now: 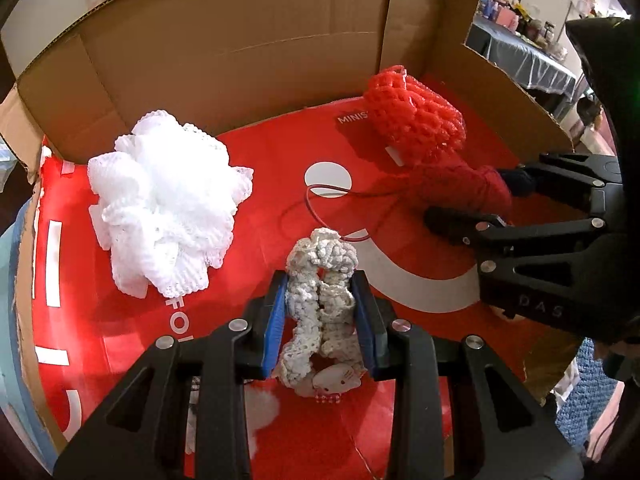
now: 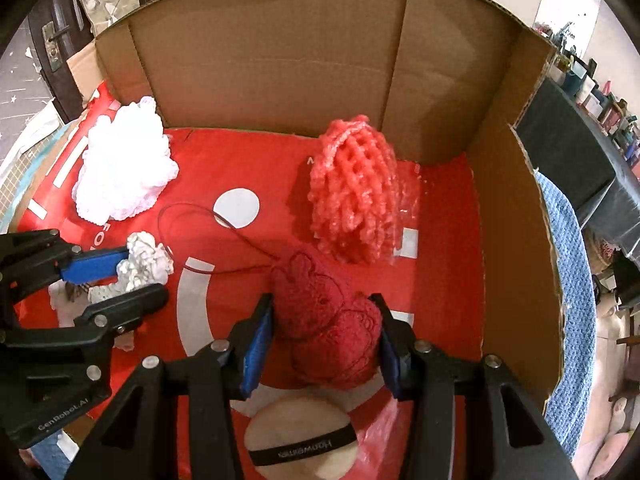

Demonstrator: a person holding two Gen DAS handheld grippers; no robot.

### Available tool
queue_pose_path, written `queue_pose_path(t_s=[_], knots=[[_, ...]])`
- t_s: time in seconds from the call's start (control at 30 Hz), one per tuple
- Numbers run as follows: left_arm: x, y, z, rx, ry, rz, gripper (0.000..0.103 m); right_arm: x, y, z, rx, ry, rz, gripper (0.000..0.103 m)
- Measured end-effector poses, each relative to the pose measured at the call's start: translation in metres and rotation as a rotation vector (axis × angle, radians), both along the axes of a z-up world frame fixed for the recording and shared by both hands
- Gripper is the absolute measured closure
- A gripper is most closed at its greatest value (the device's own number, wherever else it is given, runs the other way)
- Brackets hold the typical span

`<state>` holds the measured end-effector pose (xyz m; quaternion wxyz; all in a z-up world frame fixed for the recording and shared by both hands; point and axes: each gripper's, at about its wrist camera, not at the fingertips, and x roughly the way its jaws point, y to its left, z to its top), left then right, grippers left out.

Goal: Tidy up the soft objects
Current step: 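Carry the scrunchie and red bunny into the box and release both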

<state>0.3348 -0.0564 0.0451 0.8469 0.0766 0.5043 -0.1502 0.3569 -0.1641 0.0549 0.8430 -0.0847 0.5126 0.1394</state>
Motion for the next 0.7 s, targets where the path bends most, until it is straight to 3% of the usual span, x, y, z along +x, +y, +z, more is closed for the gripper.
queue_pose_path(t_s=[0.47,0.57,0.7], knots=[[-0.004,0.003,0.001,-0.016,-0.01,-0.011,0.071,0.01,-0.01,-0.003,0.01,0.011,-0.001,0.051],[-0.004,0.008,0.003,-0.051,-0.003,-0.007,0.053,0.011,-0.01,-0.004,0.011,0.013,-0.001,0.051],[-0.003,0.01,0.006,-0.047,-0.011,-0.007,0.052,0.011,-0.008,-0.005,0.013,0.015,-0.001,0.05]])
